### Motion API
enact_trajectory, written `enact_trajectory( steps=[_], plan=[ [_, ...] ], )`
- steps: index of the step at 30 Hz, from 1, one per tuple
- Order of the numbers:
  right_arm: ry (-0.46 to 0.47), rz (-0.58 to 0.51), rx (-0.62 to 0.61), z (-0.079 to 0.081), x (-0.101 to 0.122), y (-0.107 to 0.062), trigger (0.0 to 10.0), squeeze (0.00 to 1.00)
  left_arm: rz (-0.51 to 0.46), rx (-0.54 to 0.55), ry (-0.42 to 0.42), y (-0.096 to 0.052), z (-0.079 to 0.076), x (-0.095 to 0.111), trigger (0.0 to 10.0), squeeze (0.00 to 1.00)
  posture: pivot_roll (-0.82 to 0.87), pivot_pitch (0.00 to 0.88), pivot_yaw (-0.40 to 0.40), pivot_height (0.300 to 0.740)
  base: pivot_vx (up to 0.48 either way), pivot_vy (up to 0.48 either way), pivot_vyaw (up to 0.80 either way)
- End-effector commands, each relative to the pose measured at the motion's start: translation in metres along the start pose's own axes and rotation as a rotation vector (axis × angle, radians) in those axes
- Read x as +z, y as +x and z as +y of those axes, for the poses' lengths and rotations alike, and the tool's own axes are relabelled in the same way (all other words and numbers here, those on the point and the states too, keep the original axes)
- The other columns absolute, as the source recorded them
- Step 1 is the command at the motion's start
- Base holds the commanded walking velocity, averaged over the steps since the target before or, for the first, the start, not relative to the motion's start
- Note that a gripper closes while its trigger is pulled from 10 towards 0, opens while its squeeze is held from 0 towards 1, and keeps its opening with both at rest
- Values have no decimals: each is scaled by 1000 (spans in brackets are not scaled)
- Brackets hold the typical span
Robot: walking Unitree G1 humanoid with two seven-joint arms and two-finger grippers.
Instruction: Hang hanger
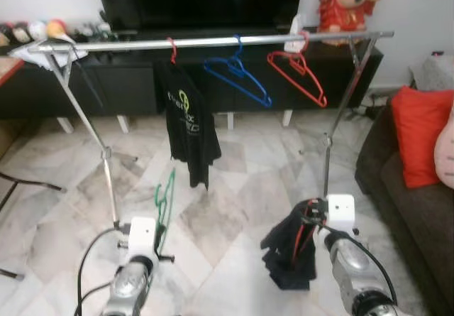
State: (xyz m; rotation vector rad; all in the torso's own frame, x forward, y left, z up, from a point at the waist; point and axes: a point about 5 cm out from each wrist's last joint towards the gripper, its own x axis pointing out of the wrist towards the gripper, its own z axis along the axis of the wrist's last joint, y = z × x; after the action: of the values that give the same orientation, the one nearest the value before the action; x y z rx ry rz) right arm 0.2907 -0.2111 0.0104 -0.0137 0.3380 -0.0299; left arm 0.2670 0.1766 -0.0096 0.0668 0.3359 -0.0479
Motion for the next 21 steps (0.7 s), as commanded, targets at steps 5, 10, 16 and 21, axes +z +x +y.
enact_trajectory(
  steps=[5,10,16,21],
  plan=[
    [-22,-55,16,4,17,6,10000,0,-21,-34,-2,5,1,9,10000,0,-133,0,-10,740,-266,0,0],
    [-49,-72,36,9,27,11,10000,0,-55,-112,6,11,-5,21,10000,0,-134,0,-2,740,-266,0,0],
    [-123,-56,56,13,36,17,10000,0,-99,-250,7,17,-9,40,10000,0,-133,0,12,740,-42,0,0],
    [-199,-6,74,18,43,22,10000,0,-64,-532,43,21,-12,61,10000,0,-131,0,26,740,0,0,0]
  ],
)
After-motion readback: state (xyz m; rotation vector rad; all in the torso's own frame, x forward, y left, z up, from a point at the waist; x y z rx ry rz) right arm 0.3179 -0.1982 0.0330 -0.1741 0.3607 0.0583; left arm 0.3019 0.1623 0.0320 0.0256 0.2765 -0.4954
